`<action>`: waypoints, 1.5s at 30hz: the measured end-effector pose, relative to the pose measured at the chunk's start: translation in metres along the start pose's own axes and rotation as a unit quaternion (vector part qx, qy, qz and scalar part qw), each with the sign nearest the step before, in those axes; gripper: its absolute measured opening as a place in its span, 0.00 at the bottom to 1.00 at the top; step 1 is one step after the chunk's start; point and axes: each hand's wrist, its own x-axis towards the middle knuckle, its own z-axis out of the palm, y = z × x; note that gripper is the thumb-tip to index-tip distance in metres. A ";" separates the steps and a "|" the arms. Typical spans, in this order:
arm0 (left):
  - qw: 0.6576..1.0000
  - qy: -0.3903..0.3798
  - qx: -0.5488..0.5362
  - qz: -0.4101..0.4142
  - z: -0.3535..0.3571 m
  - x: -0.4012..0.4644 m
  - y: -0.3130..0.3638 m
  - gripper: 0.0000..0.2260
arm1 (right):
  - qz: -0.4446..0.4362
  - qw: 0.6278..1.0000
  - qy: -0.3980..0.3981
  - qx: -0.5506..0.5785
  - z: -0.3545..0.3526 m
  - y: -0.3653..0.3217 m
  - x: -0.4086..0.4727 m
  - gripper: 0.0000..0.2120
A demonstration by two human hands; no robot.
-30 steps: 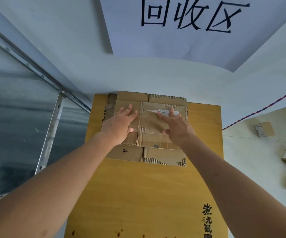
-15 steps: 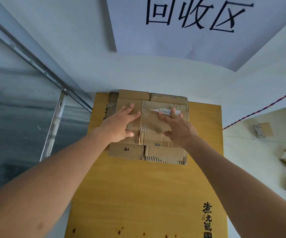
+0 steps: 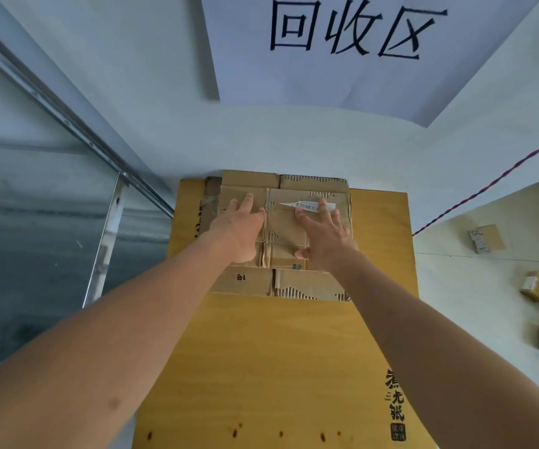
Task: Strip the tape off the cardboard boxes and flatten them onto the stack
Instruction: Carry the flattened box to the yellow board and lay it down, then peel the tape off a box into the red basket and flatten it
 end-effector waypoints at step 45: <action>0.911 0.405 0.007 -0.075 -0.075 -0.589 0.054 0.28 | -0.263 0.892 0.363 -0.056 -0.073 -0.152 -0.533 0.26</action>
